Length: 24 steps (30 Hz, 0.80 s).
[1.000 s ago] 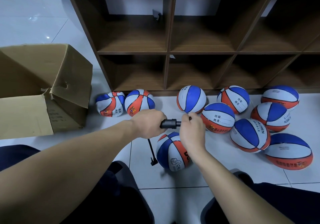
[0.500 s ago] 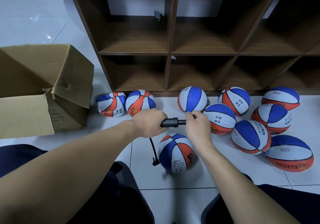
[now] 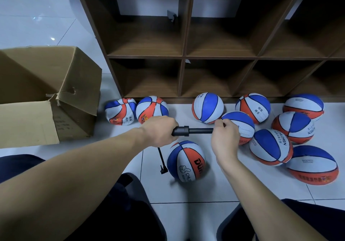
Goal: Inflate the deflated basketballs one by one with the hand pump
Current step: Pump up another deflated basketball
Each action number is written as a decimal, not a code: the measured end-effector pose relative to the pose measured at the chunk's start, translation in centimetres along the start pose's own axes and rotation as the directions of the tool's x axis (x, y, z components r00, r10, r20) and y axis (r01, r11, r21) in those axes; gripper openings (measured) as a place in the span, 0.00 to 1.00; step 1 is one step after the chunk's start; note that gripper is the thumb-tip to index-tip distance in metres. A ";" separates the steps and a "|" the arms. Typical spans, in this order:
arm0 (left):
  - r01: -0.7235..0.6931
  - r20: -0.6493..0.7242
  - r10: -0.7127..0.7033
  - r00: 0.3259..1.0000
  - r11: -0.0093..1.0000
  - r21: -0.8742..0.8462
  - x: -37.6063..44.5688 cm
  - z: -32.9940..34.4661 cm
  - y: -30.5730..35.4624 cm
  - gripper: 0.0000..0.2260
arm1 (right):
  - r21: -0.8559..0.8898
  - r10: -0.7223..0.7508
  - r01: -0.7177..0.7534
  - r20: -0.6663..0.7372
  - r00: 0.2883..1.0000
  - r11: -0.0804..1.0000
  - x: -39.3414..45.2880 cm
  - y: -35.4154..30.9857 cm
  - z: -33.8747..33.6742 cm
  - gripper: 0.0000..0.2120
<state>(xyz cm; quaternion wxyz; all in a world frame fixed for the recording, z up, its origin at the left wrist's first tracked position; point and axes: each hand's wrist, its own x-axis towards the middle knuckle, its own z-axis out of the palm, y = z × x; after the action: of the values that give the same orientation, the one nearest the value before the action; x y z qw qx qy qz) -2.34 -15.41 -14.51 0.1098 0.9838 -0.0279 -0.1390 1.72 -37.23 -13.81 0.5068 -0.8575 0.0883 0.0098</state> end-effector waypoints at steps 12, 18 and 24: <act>-0.066 -0.014 0.067 0.998 0.996 0.063 0.0 0.0 2.3 0.09 | -0.019 -0.004 0.007 0.156 0.988 1.000 -3.0 -0.1 3.0 0.14; -0.090 -0.014 0.091 0.996 0.995 0.047 0.1 0.1 2.4 0.09 | -0.013 -0.006 0.008 0.173 0.985 1.000 -2.9 0.2 3.0 0.13; -0.052 -0.002 0.052 0.999 0.998 0.031 -0.3 0.3 0.4 0.14 | -0.035 -0.052 0.065 0.288 0.956 0.997 -1.3 0.8 1.6 0.16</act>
<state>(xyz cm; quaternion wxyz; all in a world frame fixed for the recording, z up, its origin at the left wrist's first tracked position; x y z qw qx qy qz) -2.74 -15.78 -14.59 0.0983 0.9845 -0.0555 -0.1344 0.42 -36.02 -15.21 0.4953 -0.8602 -0.0117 0.1208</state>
